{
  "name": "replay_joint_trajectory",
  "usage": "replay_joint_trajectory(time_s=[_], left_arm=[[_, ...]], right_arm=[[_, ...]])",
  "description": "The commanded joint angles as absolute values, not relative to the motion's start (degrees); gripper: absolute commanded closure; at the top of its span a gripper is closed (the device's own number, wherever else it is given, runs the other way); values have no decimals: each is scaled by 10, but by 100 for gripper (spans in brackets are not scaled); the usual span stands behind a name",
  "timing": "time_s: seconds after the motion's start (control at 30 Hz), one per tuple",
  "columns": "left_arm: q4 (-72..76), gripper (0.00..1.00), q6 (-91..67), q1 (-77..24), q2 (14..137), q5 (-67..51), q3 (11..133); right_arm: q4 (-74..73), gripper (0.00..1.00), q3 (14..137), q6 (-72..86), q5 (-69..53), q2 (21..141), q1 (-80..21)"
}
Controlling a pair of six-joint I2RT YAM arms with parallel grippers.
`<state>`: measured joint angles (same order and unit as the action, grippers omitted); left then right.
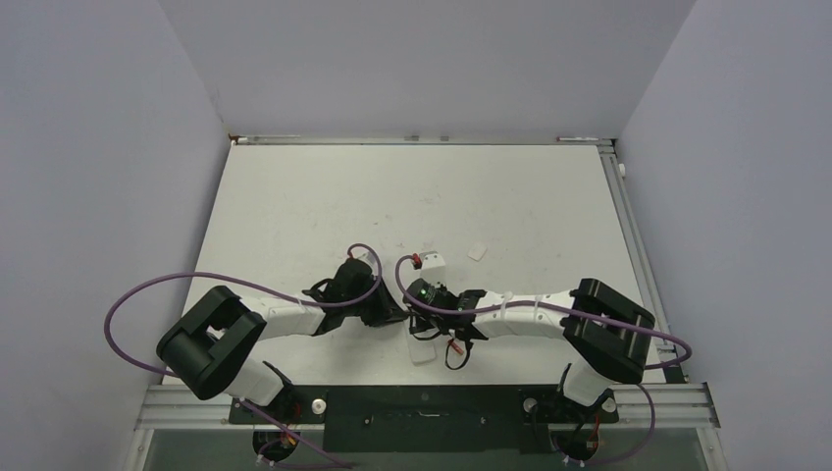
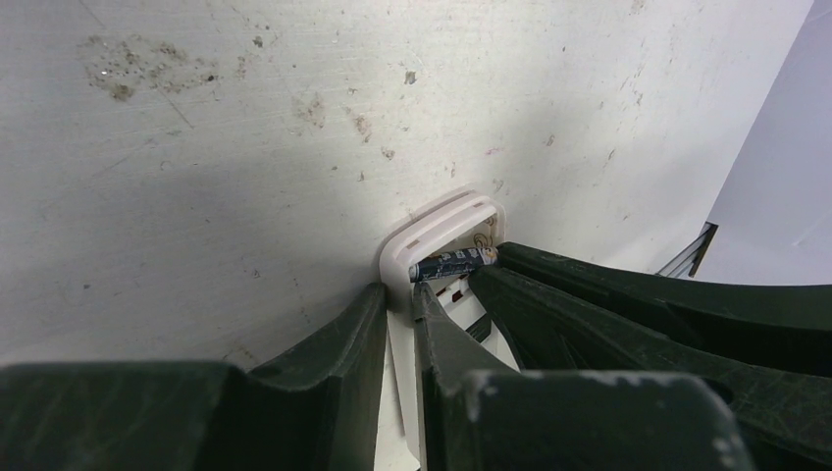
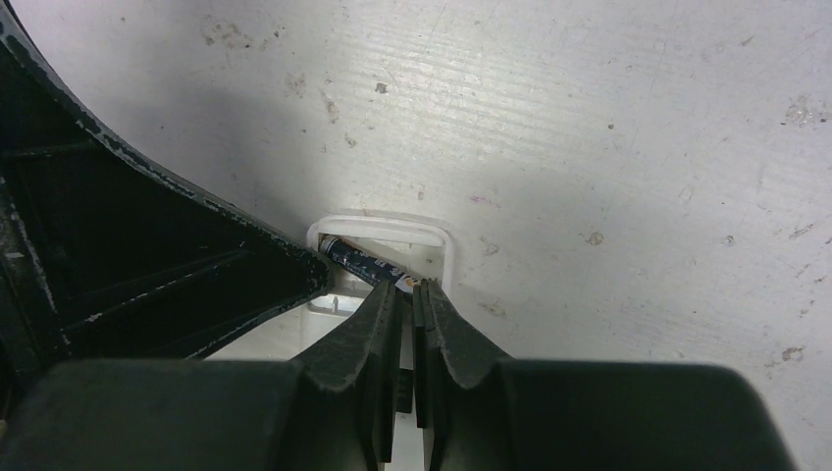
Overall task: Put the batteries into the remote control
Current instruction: Load the battery into the remote control.
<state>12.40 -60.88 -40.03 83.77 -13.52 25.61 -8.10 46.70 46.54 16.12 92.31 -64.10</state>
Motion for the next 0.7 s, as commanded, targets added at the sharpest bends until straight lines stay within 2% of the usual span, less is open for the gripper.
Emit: replay_joint_trajectory(time_s=[0.0, 0.67], left_arm=[[120, 89, -582, -414, 874, -117, 272], [88, 100, -542, -416, 889, -105, 295]], right_arm=[[-33, 92, 483, 485, -2, 975, -662], [-62, 92, 534, 454, 21, 997, -653]])
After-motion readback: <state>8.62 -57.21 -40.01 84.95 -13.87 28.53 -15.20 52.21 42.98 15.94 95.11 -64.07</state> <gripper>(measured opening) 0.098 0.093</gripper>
